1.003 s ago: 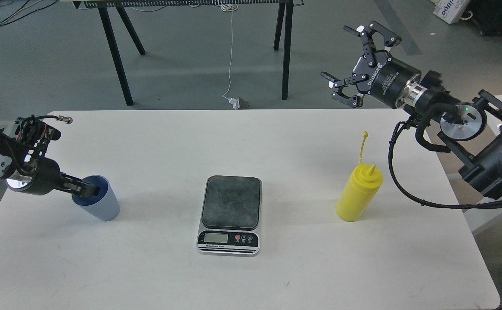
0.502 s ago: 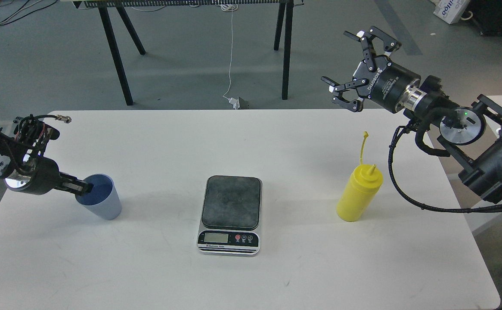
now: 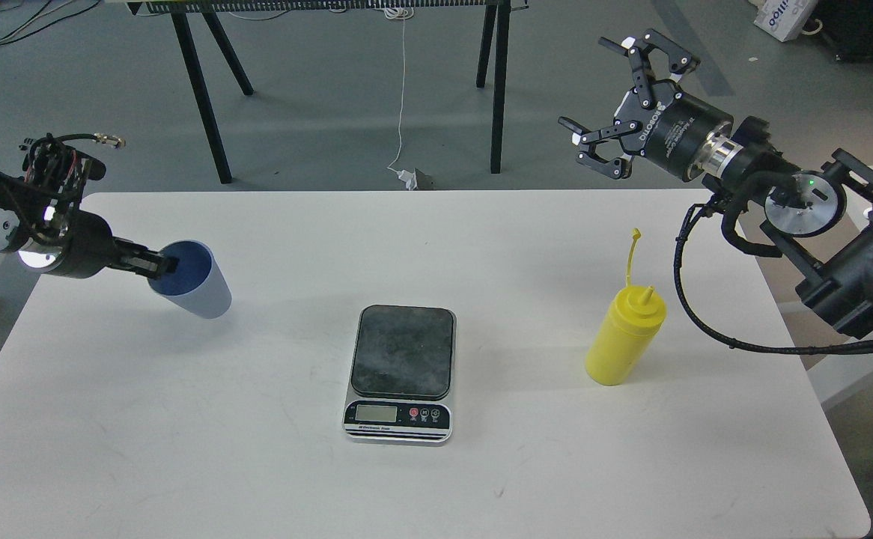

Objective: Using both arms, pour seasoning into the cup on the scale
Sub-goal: 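Lift the blue cup with the left gripper and carry it onto the scale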

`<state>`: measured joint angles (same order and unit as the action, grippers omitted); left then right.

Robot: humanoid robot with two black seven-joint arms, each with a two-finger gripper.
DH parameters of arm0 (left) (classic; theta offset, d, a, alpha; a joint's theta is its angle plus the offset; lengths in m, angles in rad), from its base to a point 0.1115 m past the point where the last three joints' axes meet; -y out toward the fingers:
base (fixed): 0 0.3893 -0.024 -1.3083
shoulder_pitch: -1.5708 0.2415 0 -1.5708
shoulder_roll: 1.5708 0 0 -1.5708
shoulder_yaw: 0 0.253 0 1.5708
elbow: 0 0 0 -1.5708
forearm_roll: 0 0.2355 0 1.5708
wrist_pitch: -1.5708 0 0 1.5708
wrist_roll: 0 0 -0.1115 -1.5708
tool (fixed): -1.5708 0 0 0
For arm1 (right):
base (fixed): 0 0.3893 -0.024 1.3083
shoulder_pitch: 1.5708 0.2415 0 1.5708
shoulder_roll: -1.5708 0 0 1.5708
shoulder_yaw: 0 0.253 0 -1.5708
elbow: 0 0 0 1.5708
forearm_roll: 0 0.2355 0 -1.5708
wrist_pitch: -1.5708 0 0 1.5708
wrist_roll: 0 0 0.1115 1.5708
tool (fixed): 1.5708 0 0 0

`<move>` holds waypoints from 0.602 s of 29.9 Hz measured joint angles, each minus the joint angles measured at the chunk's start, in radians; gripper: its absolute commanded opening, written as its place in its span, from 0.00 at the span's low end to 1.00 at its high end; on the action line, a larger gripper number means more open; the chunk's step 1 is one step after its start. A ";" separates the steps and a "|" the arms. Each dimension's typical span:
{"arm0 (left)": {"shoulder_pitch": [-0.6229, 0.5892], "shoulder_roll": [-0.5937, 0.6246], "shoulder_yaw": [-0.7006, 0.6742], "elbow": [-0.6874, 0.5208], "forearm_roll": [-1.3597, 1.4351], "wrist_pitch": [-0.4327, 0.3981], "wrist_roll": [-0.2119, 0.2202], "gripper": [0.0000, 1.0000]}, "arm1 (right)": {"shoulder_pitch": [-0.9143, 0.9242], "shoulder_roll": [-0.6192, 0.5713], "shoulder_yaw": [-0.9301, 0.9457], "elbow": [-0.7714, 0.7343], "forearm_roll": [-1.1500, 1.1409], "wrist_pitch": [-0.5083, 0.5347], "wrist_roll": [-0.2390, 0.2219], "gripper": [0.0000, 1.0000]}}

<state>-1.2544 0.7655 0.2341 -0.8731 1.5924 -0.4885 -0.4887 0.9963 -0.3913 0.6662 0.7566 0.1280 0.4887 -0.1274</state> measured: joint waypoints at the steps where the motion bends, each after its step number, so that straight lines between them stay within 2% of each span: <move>1: -0.011 -0.022 0.000 0.000 -0.001 0.000 0.000 0.00 | 0.015 0.005 0.000 -0.013 0.000 0.000 -0.001 1.00; 10: -0.077 -0.216 -0.001 -0.009 -0.049 0.000 0.000 0.00 | 0.119 0.097 0.011 -0.160 0.004 0.000 0.002 1.00; 18: -0.077 -0.275 -0.001 -0.089 -0.054 0.000 0.000 0.00 | 0.167 0.149 0.064 -0.239 0.004 0.000 0.000 1.00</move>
<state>-1.3317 0.4903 0.2333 -0.9622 1.5387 -0.4885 -0.4887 1.1629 -0.2422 0.7298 0.5180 0.1320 0.4887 -0.1272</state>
